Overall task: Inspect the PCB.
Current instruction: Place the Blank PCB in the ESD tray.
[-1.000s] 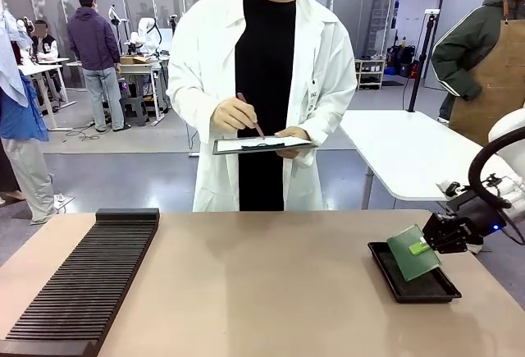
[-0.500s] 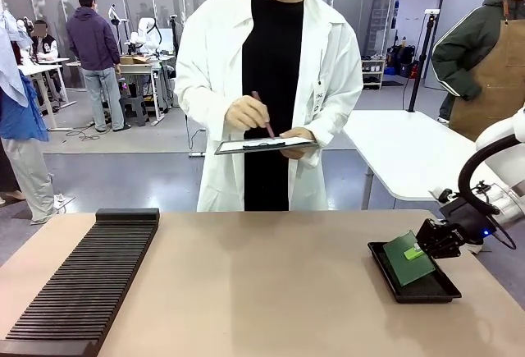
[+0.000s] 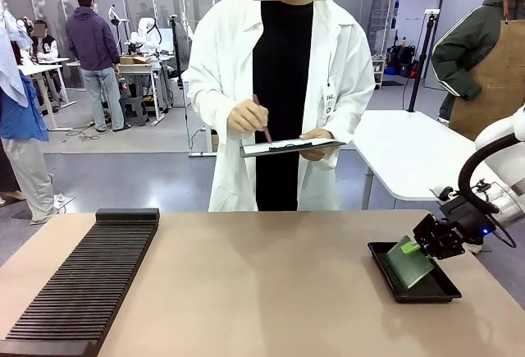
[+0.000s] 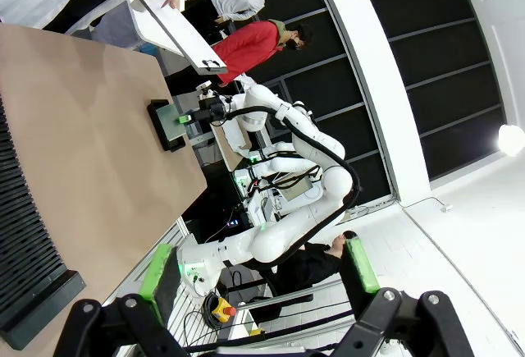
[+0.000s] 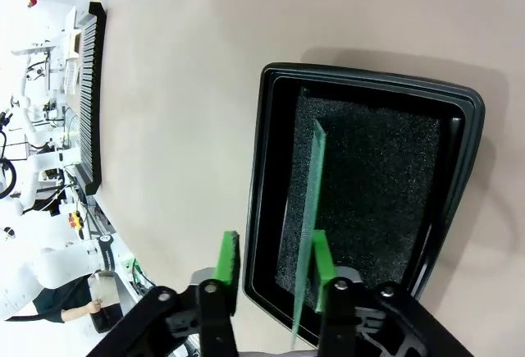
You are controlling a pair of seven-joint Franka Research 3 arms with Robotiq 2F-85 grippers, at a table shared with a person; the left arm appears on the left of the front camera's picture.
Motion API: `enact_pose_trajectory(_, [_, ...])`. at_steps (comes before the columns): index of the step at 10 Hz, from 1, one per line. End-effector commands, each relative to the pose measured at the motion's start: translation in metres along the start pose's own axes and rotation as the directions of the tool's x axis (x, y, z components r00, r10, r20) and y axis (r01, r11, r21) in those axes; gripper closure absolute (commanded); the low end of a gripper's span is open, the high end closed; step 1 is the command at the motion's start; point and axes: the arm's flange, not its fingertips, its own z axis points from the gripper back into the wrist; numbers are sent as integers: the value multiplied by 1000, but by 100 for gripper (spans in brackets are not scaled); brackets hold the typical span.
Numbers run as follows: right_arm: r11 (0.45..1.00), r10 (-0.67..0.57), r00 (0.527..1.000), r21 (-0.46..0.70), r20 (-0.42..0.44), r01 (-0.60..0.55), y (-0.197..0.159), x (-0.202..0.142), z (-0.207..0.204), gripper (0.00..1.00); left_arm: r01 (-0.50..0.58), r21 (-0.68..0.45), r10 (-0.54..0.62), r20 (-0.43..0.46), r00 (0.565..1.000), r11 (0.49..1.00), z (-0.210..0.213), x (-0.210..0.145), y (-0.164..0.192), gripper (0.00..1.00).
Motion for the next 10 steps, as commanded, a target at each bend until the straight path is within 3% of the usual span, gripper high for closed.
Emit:
enact_pose_trajectory(1, [1000, 3, 999, -16, 36, -2, 7, -8, -5, 0, 14, -15, -14, -9, 1000, 1000, 1, -1, -1, 0])
enact_pose_trajectory(2, [999, -7, 999, -53, 50, 9, 8, -10, -4, 0, 14, -15, -14, -9, 1000, 1000, 1, -1, -1, 0])
enact_pose_trajectory(3, [996, -11, 998, -88, 59, 17, 13, -14, -3, 13, 14, -15, -14, -9, 1000, 1000, 1, -1, -1, 0])
enact_pose_trajectory(5, [987, -64, 993, -144, 96, 77, 29, -23, -3, 0, 14, -15, -14, -9, 1000, 1000, 1, -1, -1, 0])
enact_pose_trajectory(8, [941, -119, 978, -294, 173, 167, 44, -31, 7, 0, 14, -15, -14, -9, 1000, 1000, 1, -1, -1, 0])
enact_pose_trajectory(10, [936, -128, 972, -301, 195, 183, 56, -38, 16, 0, 14, -15, -14, -9, 1000, 1000, 1, -1, -1, 0])
